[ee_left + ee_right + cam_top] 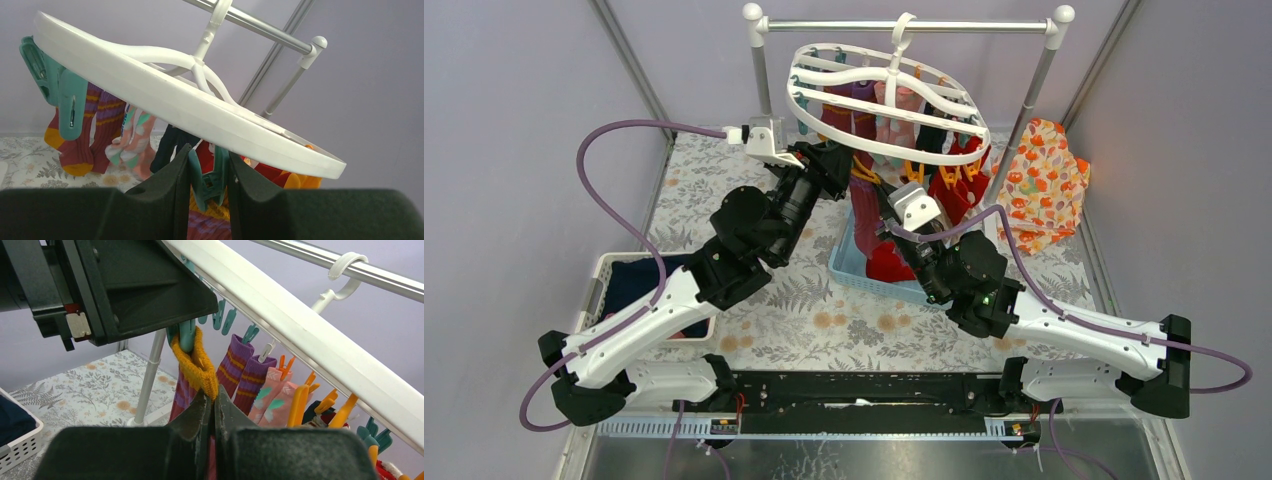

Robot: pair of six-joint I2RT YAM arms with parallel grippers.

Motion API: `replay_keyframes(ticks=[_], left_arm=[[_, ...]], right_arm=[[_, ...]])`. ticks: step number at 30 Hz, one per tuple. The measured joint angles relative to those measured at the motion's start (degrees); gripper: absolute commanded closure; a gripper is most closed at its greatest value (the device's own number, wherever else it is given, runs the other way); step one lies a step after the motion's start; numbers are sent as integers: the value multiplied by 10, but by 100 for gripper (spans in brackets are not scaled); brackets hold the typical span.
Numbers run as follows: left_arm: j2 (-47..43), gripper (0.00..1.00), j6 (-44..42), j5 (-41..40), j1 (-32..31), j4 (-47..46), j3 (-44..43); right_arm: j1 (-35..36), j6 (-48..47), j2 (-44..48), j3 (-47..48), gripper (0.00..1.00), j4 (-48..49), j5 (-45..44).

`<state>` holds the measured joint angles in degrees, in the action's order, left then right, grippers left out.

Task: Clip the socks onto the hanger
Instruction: Clamp the sock onto the hanger.

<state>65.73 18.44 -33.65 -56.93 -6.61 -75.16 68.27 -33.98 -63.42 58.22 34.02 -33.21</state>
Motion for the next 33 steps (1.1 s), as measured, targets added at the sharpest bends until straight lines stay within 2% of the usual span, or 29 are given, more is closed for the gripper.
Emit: replay_keyframes(ticks=[3,9,16,20,23,26,30,33], left_arm=[[0,85,0,0,0,-1,0],[0,64,0,0,0,-2,2],[-6,32,2,3,0,-2,11],[-16,21,5,7,0,-2,16],[-25,13,6,11,0,-2,17],[-39,10,8,19,0,-2,24],[-78,4,7,39,0,-2,62],[-136,1,-2,64,0,-2,127]], right_arm=[[0,0,-1,0,100,2,1],[0,5,-1,0,100,2,3],[0,9,-1,0,99,2,4],[0,9,-1,0,96,2,4],[0,9,-1,0,83,2,3],[0,12,0,0,65,2,3],[1,17,6,-4,36,-1,6],[2,26,29,-21,12,-23,19]])
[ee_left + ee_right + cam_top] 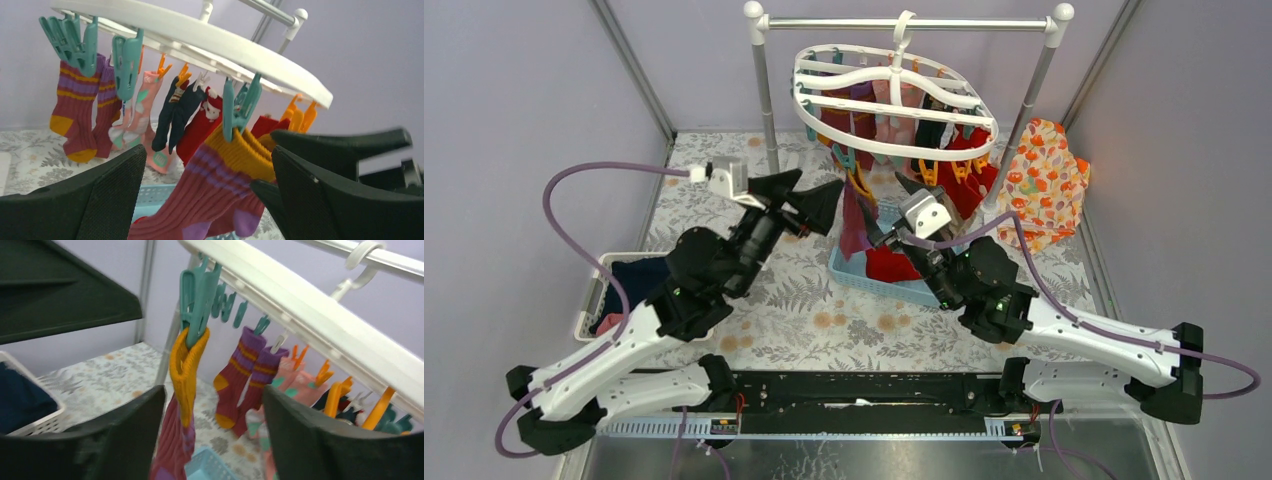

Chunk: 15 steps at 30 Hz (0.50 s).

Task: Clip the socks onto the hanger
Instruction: Clamp the sock onto the hanger.

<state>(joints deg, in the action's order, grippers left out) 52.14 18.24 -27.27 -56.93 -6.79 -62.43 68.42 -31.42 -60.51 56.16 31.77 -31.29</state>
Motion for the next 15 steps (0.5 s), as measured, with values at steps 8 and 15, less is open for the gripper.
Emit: replay_keyframes(ticks=[8,15], left_arm=[[-140,1,-36,92,0,2,125],[-209,1,-39,134,0,40,215]], right_arm=[[11,73,83,-20,0,-166,42],[27,167,167,-55,0,-316,6]])
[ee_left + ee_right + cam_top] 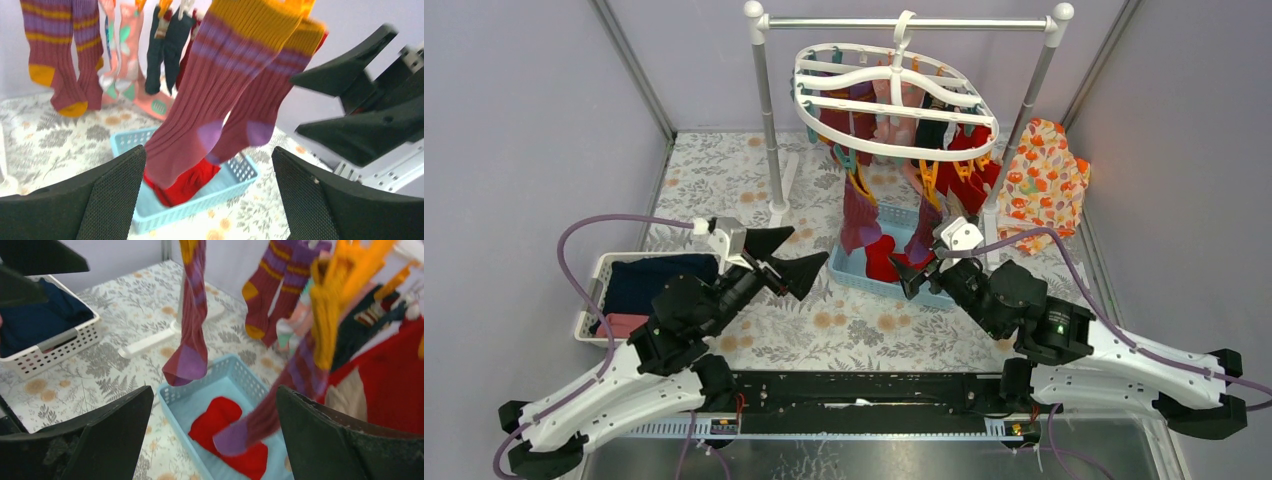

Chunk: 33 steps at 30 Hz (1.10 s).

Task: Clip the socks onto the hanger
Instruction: Clamp the sock onto the hanger, then reset both arms

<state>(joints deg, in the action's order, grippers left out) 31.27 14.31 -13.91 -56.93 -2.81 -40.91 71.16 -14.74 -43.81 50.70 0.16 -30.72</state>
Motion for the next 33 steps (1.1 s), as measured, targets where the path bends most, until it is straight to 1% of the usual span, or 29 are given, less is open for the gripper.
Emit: replay_keyframes(ticks=[4,8,10,13,16,18,19,21,24,26,27,29,30,33], left_arm=[[-32,1,3,-6,0,50,33],[-50,1,2,-33,0,81,35],[-50,1,2,-57,0,89,35],[-38,1,2,-91,1,90,41],[-17,1,8,-96,23,89,58],[-9,1,23,-76,63,88,78],[-7,1,30,-64,111,86,85],[4,1,59,-6,216,69,108],[47,1,117,110,367,23,124],[83,1,155,193,442,-10,126],[102,1,172,230,473,-24,126],[122,1,196,282,514,-41,126],[126,1,200,297,523,-45,126],[133,1,212,341,541,-56,124]], right_arm=[[7,50,18,0,0,-76,-53],[19,64,12,-23,0,-106,-118],[20,66,-5,-50,0,-99,-140],[20,73,-45,-101,0,-67,-150],[21,94,-96,-159,0,-19,-156],[22,113,-109,-188,0,5,-170],[22,122,-110,-194,0,12,-175],[22,146,-106,-204,0,36,-192],[23,197,-84,-210,0,41,-233],[23,237,-53,-214,0,17,-262],[23,266,-20,-222,0,-4,-278],[23,304,46,-242,0,-33,-304],[23,322,87,-256,0,-48,-318],[23,377,167,-276,0,-107,-366]])
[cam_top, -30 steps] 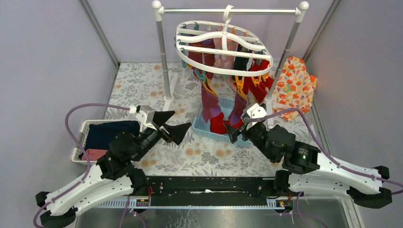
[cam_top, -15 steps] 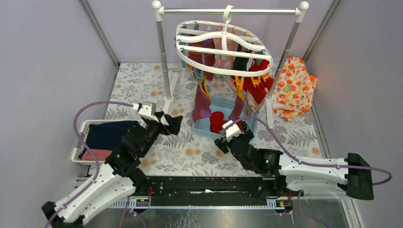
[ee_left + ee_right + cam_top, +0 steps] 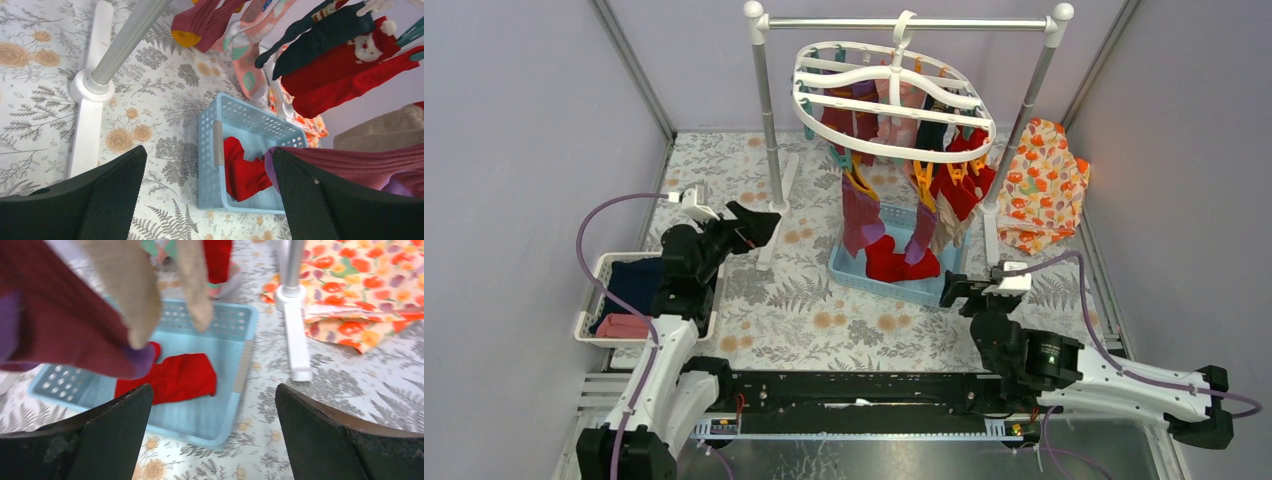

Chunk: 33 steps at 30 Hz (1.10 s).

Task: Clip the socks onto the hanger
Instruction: Reset both arms

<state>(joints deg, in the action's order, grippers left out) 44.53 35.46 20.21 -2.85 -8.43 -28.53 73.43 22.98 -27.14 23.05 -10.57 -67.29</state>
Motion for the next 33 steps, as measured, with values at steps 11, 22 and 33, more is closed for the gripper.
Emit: replay_keyframes(ticks=[11,22,33], left_arm=[[42,1,-5,78,57,-9,-67],[100,1,-48,87,67,42,-121],[158,1,-95,-4,68,151,-288]], right_arm=[[-353,49,-60,40,0,3,16],[-641,70,-258,188,0,45,234],[-642,43,-232,307,0,22,237]])
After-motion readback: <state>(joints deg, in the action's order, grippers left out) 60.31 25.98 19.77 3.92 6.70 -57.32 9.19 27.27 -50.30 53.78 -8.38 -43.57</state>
